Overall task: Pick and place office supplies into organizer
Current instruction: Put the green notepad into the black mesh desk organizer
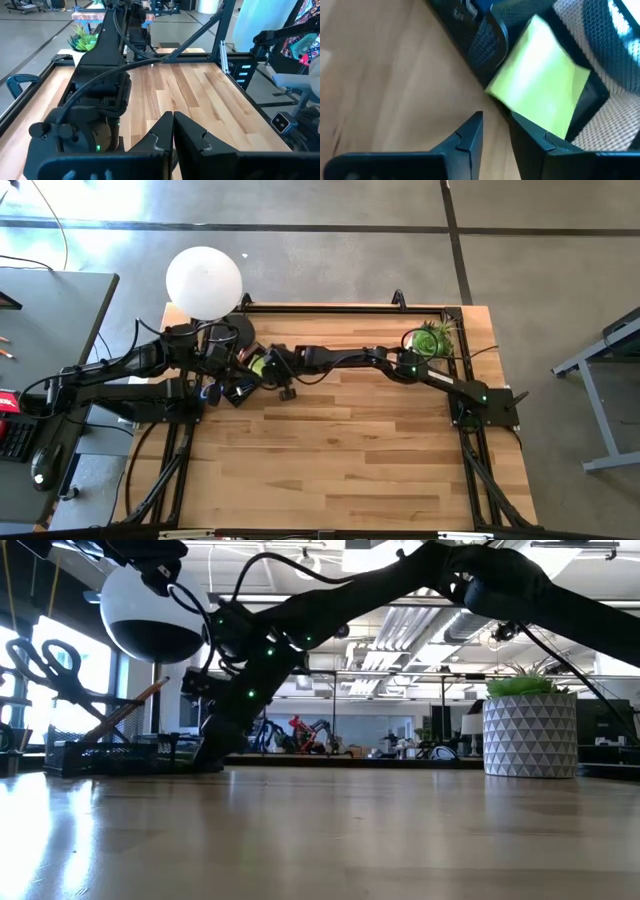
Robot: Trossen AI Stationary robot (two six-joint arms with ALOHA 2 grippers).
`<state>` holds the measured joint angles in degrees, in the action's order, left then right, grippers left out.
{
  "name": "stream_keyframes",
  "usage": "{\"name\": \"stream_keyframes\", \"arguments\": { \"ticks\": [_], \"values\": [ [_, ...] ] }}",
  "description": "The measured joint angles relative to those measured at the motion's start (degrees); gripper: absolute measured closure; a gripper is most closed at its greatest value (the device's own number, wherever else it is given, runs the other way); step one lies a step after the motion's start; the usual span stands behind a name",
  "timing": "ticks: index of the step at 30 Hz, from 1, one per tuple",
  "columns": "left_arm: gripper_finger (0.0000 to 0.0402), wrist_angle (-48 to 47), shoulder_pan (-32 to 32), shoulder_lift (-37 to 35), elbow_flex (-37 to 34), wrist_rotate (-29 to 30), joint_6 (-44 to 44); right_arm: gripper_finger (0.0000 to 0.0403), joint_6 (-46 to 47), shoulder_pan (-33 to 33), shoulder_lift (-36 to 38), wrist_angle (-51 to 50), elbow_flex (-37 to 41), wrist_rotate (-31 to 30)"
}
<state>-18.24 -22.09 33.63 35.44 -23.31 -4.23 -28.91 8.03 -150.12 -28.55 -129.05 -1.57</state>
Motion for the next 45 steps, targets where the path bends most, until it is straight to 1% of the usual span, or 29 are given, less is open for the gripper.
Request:
{"name": "stream_keyframes", "arguments": {
  "ticks": [5, 12, 14, 18, 20, 24, 28, 37, 42, 45],
  "values": [
    [0.0399, -0.34, 0.0, 0.0, 0.0, 0.0, 0.02, 0.0311, -0.02, -0.13, 0.0, 2.99, 0.0, 3.24],
    [0.0399, -0.96, 0.0, 0.0, 0.0, 0.02, 0.02, 0.0313, -0.02, -0.5, 0.0, 4.38, -0.07, 3.67],
    [0.0399, -1.28, 0.0, -0.01, 0.0, 0.03, 0.02, 0.0313, -0.02, -0.48, 0.0, 3.9, -0.09, 3.15],
    [0.0399, -1.55, 0.0, 0.0, 0.0, 0.09, 0.02, 0.0313, -0.6, -0.46, 0.0, 0.99, -0.09, -0.41],
    [0.0399, -1.75, 0.0, 0.0, 0.0, 0.11, 0.02, 0.0313, -0.45, -0.42, 0.0, -0.51, -0.09, -0.76],
    [0.0399, -1.75, 0.0, 0.0, 0.0, 0.09, 0.02, 0.0313, 0.47, -0.46, 0.0, -1.08, -0.09, 2.63],
    [0.0399, -1.75, 0.0, 0.0, 0.0, 0.09, 0.02, 0.0313, 0.44, -0.48, 0.0, 2.31, -0.1, 2.93],
    [0.0399, -1.73, -0.01, 0.0, 0.0, 0.04, 0.04, 0.0313, 0.3, -0.49, -1.1, 6.14, -0.16, 8.67],
    [0.0399, -2.15, -0.01, 0.0, 0.0, 0.02, 0.04, 0.0313, -0.67, -0.63, -1.46, 4.42, -0.15, 4.42],
    [0.0399, -2.43, -0.02, -0.02, 0.0, 0.02, 0.04, 0.0313, -0.56, -0.61, -1.44, 4.01, -0.15, 3.43]
  ]
}}
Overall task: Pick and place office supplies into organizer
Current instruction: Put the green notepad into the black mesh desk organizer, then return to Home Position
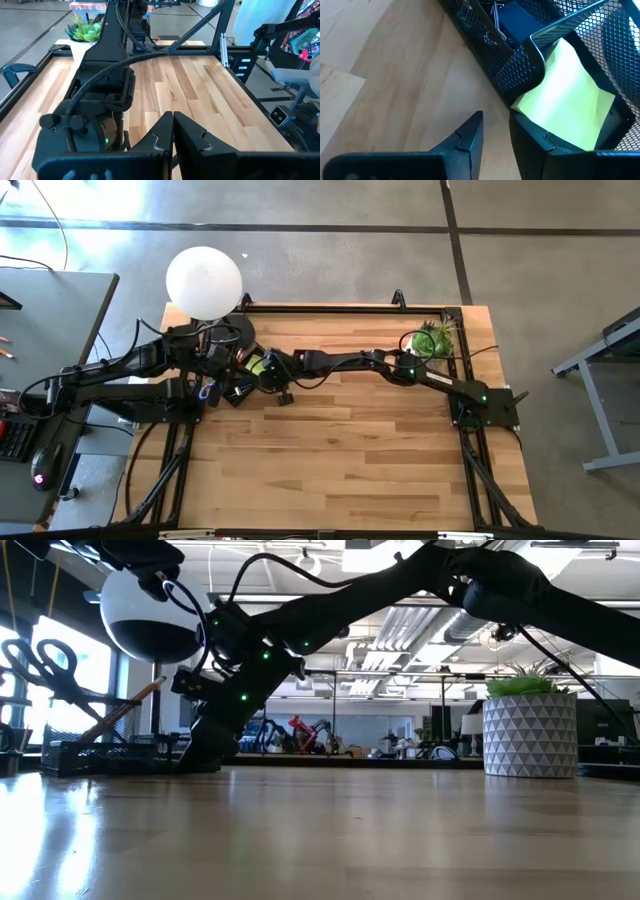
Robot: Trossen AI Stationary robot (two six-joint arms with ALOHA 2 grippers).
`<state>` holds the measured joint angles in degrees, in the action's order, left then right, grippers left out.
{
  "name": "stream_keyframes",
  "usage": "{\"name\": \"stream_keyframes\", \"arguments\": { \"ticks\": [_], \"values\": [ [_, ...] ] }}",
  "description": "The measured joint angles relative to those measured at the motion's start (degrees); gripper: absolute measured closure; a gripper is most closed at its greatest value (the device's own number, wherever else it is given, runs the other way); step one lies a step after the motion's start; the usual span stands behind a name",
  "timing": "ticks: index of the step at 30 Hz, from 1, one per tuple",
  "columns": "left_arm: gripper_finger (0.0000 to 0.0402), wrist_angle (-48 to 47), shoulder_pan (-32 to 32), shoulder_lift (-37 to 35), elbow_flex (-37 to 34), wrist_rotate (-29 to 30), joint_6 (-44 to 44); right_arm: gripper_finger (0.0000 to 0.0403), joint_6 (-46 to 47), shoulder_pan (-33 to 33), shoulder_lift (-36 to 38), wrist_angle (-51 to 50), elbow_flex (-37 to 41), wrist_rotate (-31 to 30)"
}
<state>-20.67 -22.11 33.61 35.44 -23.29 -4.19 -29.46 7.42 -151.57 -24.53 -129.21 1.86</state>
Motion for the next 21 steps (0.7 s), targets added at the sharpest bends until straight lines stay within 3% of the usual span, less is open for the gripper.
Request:
{"name": "stream_keyframes", "arguments": {
  "ticks": [5, 10, 17, 21],
  "values": [
    [0.0399, -0.26, 0.01, 0.01, -0.13, 0.0, 0.01, 0.0316, 0.18, -0.02, 0.13, -1.47, -0.6, 0.33],
    [0.0399, 1.65, 0.02, 0.01, -1.81, 0.61, 1.07, 0.0335, 2.24, -0.18, 3.09, -12.03, -5.72, 1.62],
    [0.0399, 3.69, 0.0, -1.54, -1.89, 1.38, 3.12, 0.0392, 8.47, 2.69, 11.24, -26.62, -2.6, 5.8],
    [0.0399, 3.73, 0.02, -2.65, -1.9, 1.15, 3.21, 0.0396, 11.71, 4.18, 13.32, -31.6, -2.67, 8.7]
  ]
}}
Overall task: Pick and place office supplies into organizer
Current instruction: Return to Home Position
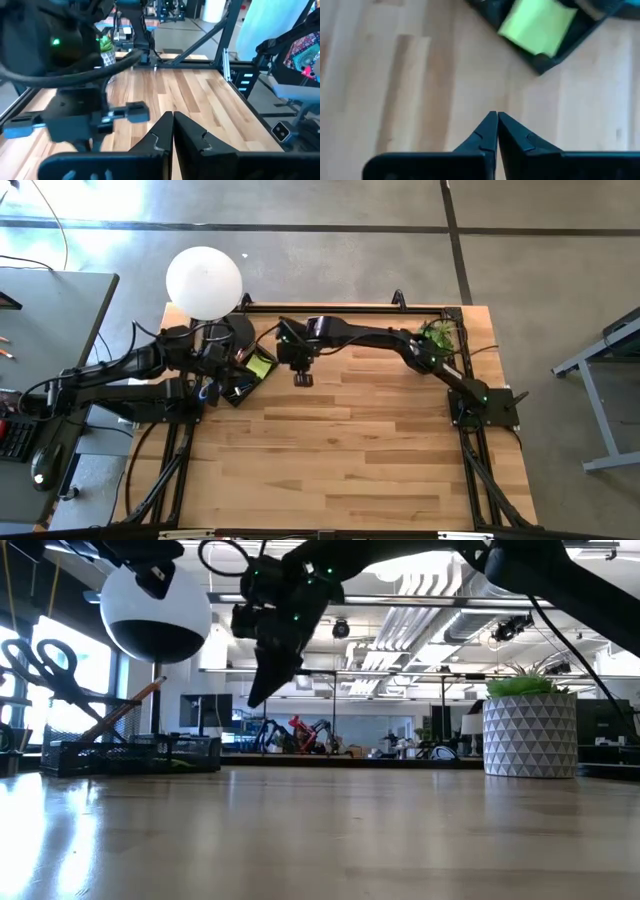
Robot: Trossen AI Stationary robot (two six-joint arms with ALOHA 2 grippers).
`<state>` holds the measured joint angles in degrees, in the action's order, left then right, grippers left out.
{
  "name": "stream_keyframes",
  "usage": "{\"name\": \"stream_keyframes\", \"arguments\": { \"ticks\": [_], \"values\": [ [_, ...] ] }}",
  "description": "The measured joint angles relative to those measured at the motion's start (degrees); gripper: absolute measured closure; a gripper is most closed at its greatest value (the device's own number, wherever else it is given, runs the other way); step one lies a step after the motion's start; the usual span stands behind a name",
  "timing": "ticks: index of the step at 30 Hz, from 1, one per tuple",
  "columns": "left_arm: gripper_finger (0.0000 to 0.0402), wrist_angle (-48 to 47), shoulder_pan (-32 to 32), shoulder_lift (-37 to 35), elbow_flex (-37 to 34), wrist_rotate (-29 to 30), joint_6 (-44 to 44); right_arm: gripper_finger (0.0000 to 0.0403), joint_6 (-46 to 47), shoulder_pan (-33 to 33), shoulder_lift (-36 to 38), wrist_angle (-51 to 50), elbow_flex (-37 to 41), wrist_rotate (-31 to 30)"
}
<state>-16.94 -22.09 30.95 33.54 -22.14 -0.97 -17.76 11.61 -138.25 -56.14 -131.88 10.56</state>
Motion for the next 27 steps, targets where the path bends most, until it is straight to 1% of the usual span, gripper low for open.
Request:
{"name": "stream_keyframes", "arguments": {
  "ticks": [3, 4, 6, 9, 11, 12, 14, 16, 18, 20, 22, 23, 24, 27],
  "values": [
    [0.0399, 0.01, 0.0, -0.95, 0.0, -0.34, -0.01, 0.0393, -0.43, -0.05, 0.15, -2.76, 0.0, 0.71],
    [0.0399, 0.02, 0.0, -1.33, 0.0, -0.35, 0.0, 0.0393, -0.76, -0.02, 0.02, -3.32, 0.07, 1.84],
    [0.0399, 0.06, 0.0, -1.87, 0.0, -0.34, -0.02, 0.0392, -1.99, 0.66, 0.02, -4.63, 0.07, 6.52],
    [0.0399, 0.62, 0.0, -2.43, 0.0, -0.34, -0.1, 0.0391, -4.38, 1.55, -0.28, -4.93, 0.05, 16.02],
    [0.0399, 1.07, 0.0, -2.47, 0.0, -0.09, -0.36, 0.0391, -4.75, 1.77, -0.46, -3.07, 0.07, 19.66],
    [0.0399, 1.37, 0.0, -2.7, 0.0, 0.05, -0.44, 0.0391, -5.23, 1.6, -0.46, -1.53, 0.07, 19.93],
    [0.0399, 2.45, 0.0, -3.2, -0.17, 0.11, -0.18, 0.0391, -7.73, 1.37, -0.46, 3.47, 0.07, 19.0],
    [0.0399, 5.85, 0.0, -4.14, -1.53, -0.31, 1.51, 0.0392, -4.92, 1.13, -0.46, 6.17, 0.07, 18.8],
    [0.0399, 9.01, 0.01, -5.55, -4.44, -0.91, 3.66, 0.0396, -2.09, 0.85, -0.46, 7.32, 0.05, 17.77],
    [0.0401, 11.16, 0.02, -7.38, -7.36, 0.83, 5.59, 0.0401, -1.23, 0.62, -0.29, 6.05, 0.05, 13.08],
    [0.0401, 10.69, 0.0, -9.59, -9.26, 4.58, 6.91, 0.0401, 0.59, 0.48, 0.36, 4.26, 0.07, 4.36],
    [0.0401, 10.68, -0.01, -10.79, -9.74, 5.72, 7.41, 0.04, 1.49, 0.53, 1.0, 3.26, 0.07, 1.09],
    [0.0401, 10.62, -0.04, -12.16, -10.15, 6.04, 7.84, 0.0401, 2.32, 0.88, 1.87, 2.12, 0.07, -0.6],
    [0.0401, 9.22, 0.0, -16.88, -11.17, 4.76, 10.25, 0.0402, 4.47, 2.42, 4.9, -0.03, 0.07, -1.1]
  ]
}}
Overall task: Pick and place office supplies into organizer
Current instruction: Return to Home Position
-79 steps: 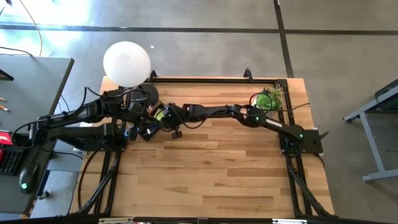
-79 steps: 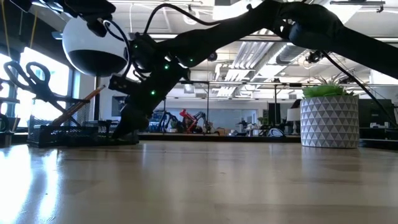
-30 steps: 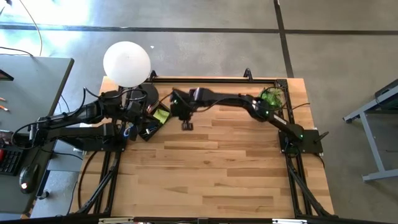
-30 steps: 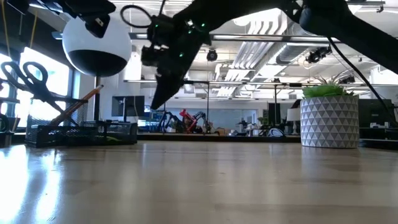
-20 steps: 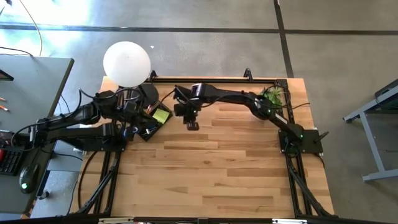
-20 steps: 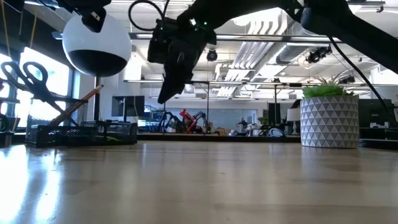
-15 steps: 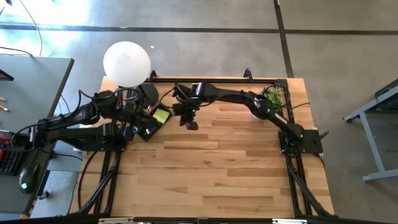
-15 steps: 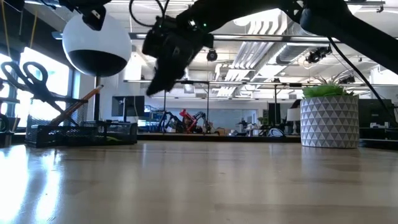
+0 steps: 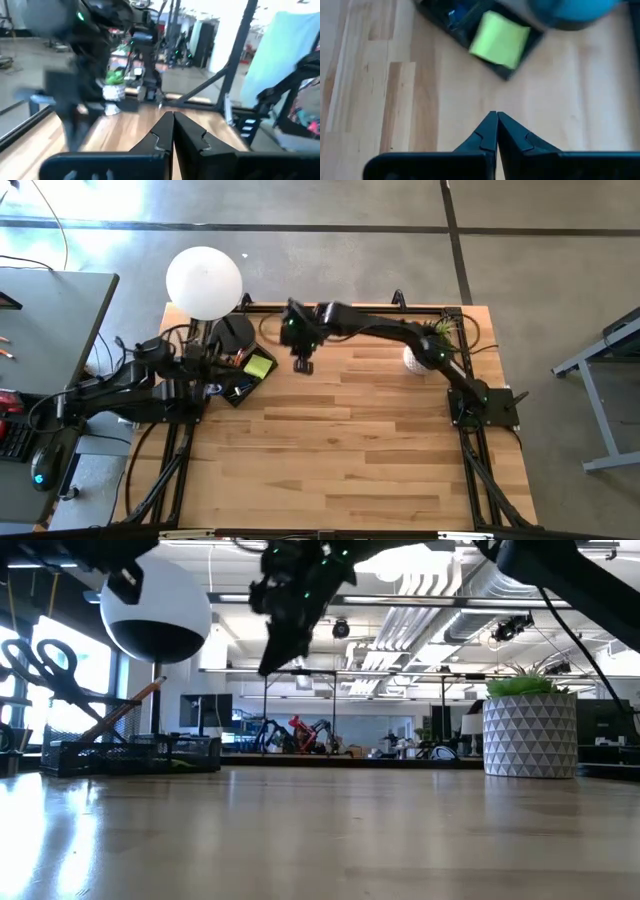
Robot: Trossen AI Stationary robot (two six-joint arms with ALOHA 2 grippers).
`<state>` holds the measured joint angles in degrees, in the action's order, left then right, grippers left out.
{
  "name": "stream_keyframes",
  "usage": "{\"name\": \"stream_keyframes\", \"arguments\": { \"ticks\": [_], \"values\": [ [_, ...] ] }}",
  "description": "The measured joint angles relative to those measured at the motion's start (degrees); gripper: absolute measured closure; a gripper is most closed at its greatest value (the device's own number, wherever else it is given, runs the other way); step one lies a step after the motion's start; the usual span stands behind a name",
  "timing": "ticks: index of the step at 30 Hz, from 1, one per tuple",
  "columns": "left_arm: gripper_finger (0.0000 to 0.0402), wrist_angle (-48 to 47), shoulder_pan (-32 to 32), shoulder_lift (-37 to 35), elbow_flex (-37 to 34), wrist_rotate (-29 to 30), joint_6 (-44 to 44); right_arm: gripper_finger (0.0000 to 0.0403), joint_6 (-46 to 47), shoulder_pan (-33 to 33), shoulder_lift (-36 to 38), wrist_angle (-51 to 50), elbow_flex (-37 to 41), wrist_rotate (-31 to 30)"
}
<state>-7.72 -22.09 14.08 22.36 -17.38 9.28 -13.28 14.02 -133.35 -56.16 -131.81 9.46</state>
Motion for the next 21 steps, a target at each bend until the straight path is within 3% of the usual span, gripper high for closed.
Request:
{"name": "stream_keyframes", "arguments": {
  "ticks": [7, 10, 15, 21],
  "values": [
    [0.0401, -8.7, 0.02, -12.67, -4.65, 2.86, 4.28, 0.0402, 2.37, 1.31, 7.35, -0.24, 0.29, -3.66],
    [0.0402, -9.21, 0.22, -13.67, -6.77, 1.94, 6.78, 0.0401, 4.2, 1.31, 10.91, 2.53, 5.93, -5.84],
    [0.0402, -4.54, 3.43, -13.73, -10.26, 3.49, 8.38, 0.0402, 9.55, 1.31, 21.59, 18.68, 28.38, -7.83],
    [0.0402, 4.38, 10.65, -13.74, -15.08, 10.94, 8.34, 0.0402, 14.97, 1.42, 39.28, 45.68, 58.6, -8.84]
  ]
}}
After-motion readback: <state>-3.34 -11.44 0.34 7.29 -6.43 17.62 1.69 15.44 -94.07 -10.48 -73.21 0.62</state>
